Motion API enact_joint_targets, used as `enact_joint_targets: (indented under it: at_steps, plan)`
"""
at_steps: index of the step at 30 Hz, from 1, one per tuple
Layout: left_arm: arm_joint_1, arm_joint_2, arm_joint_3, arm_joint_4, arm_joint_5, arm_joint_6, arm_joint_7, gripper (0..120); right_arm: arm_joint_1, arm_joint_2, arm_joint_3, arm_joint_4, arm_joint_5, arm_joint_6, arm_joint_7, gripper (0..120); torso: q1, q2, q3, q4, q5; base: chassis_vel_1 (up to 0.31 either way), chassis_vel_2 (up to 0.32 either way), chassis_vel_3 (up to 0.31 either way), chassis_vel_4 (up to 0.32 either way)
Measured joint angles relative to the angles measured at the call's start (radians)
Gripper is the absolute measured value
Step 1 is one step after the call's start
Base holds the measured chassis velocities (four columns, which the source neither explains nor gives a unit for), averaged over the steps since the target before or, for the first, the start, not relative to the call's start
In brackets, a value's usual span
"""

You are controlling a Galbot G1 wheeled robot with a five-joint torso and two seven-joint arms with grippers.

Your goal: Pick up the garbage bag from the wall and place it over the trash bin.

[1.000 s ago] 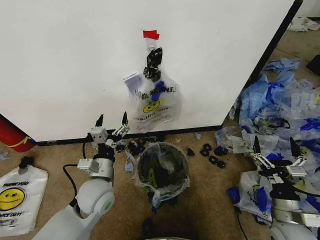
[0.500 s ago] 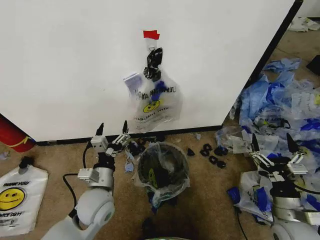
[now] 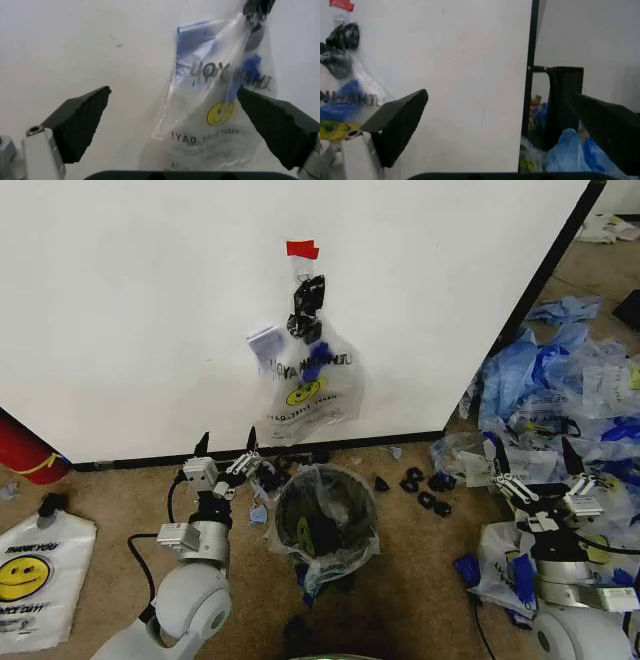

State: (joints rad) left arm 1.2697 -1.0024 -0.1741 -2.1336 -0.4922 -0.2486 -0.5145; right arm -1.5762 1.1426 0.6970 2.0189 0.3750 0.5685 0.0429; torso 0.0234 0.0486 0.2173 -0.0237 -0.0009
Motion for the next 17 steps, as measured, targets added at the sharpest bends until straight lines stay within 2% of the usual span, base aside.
enact_joint_targets:
  at_steps: [17]
  plan:
    - [0.004,0.001,-0.015,-0.005,0.000,-0.004,-0.002,100,0.029,0.000,-0.026,-0.046,0.000,-0.007,0.004,100,0.000,0.000,0.000,0.0001,-0.0001,0.000,0.000,0.000,0.000]
